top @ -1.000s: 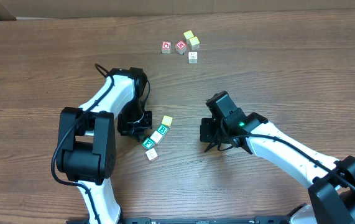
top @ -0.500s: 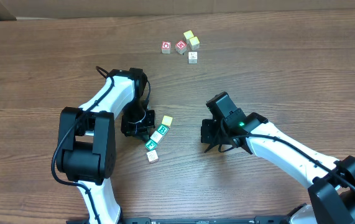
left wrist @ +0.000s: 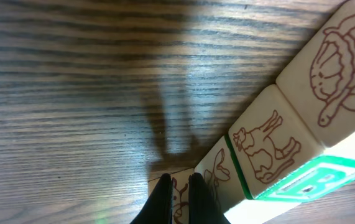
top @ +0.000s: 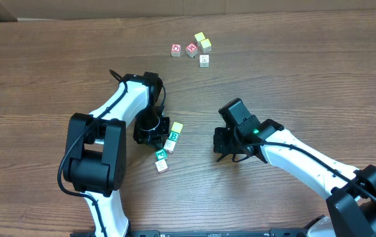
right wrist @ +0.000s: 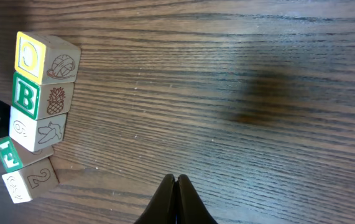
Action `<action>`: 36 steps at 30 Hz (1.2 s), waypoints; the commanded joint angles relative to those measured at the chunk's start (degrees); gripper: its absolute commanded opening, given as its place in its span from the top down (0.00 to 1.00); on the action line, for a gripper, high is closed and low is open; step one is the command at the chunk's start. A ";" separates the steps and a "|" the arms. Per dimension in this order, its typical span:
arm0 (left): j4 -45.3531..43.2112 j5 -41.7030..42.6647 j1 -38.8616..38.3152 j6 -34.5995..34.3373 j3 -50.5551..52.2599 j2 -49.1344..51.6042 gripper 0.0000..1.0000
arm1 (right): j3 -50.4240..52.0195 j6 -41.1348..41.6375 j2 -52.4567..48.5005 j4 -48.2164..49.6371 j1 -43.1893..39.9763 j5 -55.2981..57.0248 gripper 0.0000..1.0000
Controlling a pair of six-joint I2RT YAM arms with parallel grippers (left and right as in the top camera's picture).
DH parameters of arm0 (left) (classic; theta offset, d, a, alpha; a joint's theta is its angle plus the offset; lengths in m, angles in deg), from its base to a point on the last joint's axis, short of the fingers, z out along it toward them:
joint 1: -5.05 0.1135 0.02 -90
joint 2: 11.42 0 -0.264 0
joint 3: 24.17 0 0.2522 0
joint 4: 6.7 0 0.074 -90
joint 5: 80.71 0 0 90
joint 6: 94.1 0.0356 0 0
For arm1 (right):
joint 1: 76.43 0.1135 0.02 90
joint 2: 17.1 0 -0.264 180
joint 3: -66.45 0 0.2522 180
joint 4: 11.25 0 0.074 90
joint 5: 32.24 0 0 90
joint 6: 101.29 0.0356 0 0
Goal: Flip 5 blocks
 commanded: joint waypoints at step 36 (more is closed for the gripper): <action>-8.98 -4.13 -0.52 -0.22 0.39 -6.80 0.96 | -0.59 13.49 -11.28 19.65 10.86 6.95 0.96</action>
